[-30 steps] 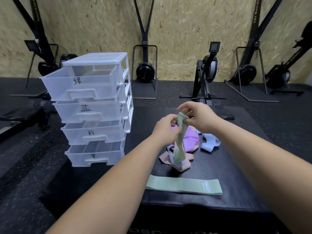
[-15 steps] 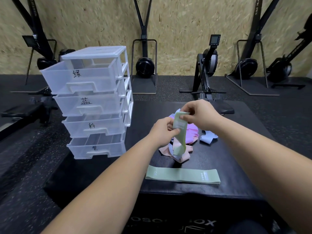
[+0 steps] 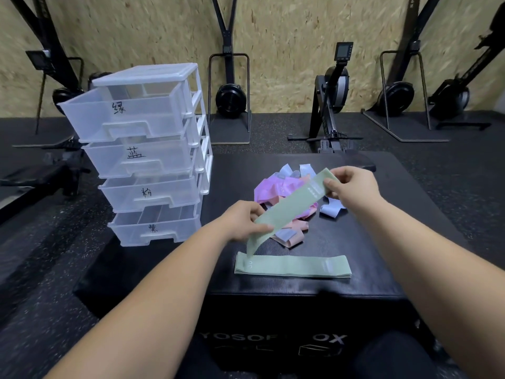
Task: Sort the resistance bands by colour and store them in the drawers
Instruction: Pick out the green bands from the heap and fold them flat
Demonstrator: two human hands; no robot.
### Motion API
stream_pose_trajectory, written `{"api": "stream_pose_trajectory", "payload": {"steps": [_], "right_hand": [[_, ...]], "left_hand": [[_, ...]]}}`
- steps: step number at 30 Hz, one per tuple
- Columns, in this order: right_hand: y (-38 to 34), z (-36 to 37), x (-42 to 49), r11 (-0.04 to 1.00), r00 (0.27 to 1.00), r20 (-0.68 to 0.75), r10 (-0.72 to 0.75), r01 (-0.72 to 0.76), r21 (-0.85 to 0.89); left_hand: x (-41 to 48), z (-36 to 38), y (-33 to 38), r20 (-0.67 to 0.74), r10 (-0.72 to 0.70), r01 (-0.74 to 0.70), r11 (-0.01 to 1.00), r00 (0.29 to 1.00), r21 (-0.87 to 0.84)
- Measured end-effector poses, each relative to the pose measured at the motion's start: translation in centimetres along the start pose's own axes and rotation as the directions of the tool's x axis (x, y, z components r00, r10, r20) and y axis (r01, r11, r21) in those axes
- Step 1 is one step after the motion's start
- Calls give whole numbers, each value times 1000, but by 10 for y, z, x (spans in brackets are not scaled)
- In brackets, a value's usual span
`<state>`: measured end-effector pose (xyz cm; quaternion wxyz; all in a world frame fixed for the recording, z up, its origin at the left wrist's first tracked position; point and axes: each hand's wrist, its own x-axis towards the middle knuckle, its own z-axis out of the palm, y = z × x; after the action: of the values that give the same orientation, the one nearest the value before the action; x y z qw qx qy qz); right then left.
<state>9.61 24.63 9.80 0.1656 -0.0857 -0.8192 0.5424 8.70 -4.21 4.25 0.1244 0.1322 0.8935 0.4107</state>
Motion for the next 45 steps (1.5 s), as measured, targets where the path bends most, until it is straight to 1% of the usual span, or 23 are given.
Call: {"api": "stream_pose_trajectory", "payload": {"steps": [2,5,7,11,14,17,20,22,24,27,29,33,37,40,43,45], "right_hand": [[15,-4,-6,999,999,-17,48,-48,11],[42,-11,-14,994,993,-59,101,-104,-40],[58,-15,-19,988,986,-66,154,-155,-5],[84,-20,-34,972,970,-64,233,-231,31],[102,-20,-42,964,963,-54,265,-264,20],[121,-21,-50,959,961,-50,273,-276,-59],[135,-24,-57,953,963,-41,266,-269,-142],[141,-25,-62,947,967,-26,255,-255,-194],[142,-25,-69,938,972,-9,236,-230,-258],[138,-24,-78,907,983,26,180,-156,-391],[135,-22,-83,891,989,54,139,-101,-443],[142,-16,-87,857,992,106,74,-8,-515],[149,-14,-90,801,987,151,49,52,-597],[155,-12,-95,737,984,175,-38,146,-660],[159,-14,-92,707,979,202,-33,166,-688],[158,-17,-87,685,967,250,-40,209,-699]], "left_hand": [[-4,-1,-8,16,-14,14,1000,1000,-2],[-12,-4,-20,62,-54,53,998,997,25],[-18,-6,-30,59,-86,84,996,995,41],[-30,-5,-43,53,-117,119,992,992,-51],[-33,0,-51,-25,-143,141,986,989,-90],[-36,8,-56,-151,-168,154,983,974,-102],[-40,17,-57,-248,-180,161,982,952,-95],[-42,22,-56,-302,-167,154,986,938,-67],[-44,28,-57,-340,-134,144,990,931,2],[-46,38,-61,-353,-102,137,988,930,76],[-47,44,-63,-355,-58,113,984,933,136],[-47,50,-68,-345,18,87,954,939,286],[-46,54,-75,-320,38,83,931,947,357],[-46,58,-78,-294,53,90,887,954,454],[-44,57,-81,-293,61,89,877,954,473],[-43,55,-81,-263,82,56,877,961,478]]}}
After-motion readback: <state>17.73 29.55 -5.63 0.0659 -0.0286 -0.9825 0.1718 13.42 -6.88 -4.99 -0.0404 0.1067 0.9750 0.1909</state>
